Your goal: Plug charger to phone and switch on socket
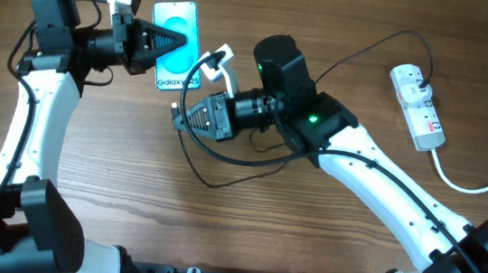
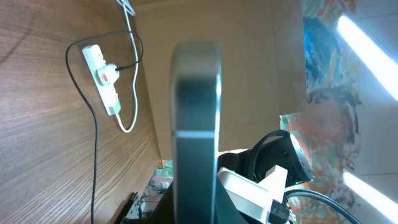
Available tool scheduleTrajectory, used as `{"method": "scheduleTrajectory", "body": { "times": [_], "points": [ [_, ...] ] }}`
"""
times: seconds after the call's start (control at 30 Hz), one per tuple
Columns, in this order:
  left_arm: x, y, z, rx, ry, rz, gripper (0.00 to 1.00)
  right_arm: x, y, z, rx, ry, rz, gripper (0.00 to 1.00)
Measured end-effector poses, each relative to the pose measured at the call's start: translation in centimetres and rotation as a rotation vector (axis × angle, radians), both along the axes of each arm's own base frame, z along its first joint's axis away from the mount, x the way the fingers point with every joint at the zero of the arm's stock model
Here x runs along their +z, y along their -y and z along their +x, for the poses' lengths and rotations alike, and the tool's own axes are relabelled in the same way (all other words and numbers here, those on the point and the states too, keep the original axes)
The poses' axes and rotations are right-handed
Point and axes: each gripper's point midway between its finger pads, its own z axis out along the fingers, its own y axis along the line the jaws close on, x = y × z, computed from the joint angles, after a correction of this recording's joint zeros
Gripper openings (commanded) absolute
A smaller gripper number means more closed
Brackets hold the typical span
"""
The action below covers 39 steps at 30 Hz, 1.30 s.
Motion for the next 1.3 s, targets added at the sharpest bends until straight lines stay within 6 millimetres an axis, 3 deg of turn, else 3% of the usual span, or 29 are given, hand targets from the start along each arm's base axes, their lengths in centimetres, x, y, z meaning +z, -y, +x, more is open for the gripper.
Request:
{"method": "scheduleTrajectory", "body": {
  "times": [0.2,0.53,0.77,1.0,1.3],
  "points": [
    [0.1,0.0,0.1,0.000,-0.001,-0.001,0.04,0.6,0.9,2.0,-0.045,0.033,0.026,0.04],
    [1.2,-0.2,1.4,0.031,0.019,0.014,0.04,0.9,0.8,2.5,-0.067,0.058,0.034,0.04],
    [1.4,1.8,1.5,0.010,-0.023,0.016,0.04,1.5,0.7,2.8,-0.072,0.073,0.055,0.04],
    [3.2,1.9,1.7,-0.008,0.100,0.017,0.04,1.9,2.2,4.5,-0.102,0.067,0.072,0.04],
    [3.8,1.9,1.8,-0.010,0.137,0.019,0.04,2.5,2.3,3.2,-0.025,0.049,0.106,0.04]
  ]
}}
